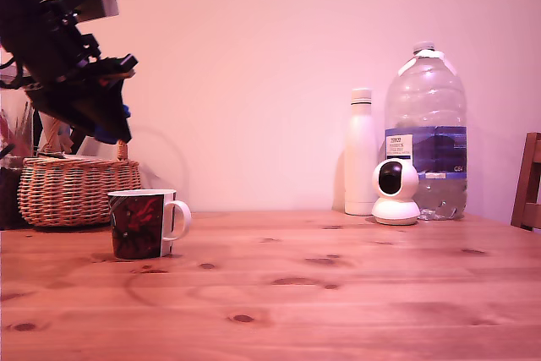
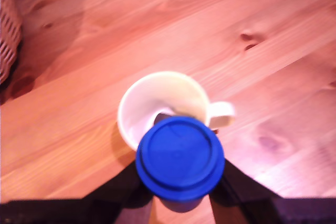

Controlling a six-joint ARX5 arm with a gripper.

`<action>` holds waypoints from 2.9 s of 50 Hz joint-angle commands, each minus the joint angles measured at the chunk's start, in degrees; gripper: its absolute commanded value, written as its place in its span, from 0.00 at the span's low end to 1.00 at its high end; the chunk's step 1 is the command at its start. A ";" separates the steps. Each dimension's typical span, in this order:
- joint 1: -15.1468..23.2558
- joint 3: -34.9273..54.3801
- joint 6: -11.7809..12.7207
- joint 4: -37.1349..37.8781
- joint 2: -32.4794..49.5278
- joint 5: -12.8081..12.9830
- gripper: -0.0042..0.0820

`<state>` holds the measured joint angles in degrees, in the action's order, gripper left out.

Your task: Pick up the coffee capsules from the table one by one and drop them inside the nearest coffee cup

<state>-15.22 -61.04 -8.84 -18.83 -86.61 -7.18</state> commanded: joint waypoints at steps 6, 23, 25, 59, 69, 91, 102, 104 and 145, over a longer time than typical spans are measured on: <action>0.09 1.46 -0.22 0.68 0.46 0.85 0.29; 0.11 1.27 -0.17 0.79 0.44 1.70 0.28; 0.07 0.96 -0.17 0.39 0.42 1.68 0.28; -2.56 -12.87 -0.22 -10.21 -9.60 1.73 0.28; -2.58 -19.65 -0.20 -16.35 -13.81 1.77 0.28; -2.51 -31.65 -0.17 -27.10 -23.58 3.41 0.28; -2.25 -32.30 -0.17 -29.16 -25.49 3.85 0.28; -2.16 -32.30 -0.20 -29.24 -25.53 3.85 0.28; -1.64 -32.30 0.44 -25.66 -25.53 4.07 0.90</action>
<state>-17.10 -92.71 -8.78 -44.88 -111.46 -3.05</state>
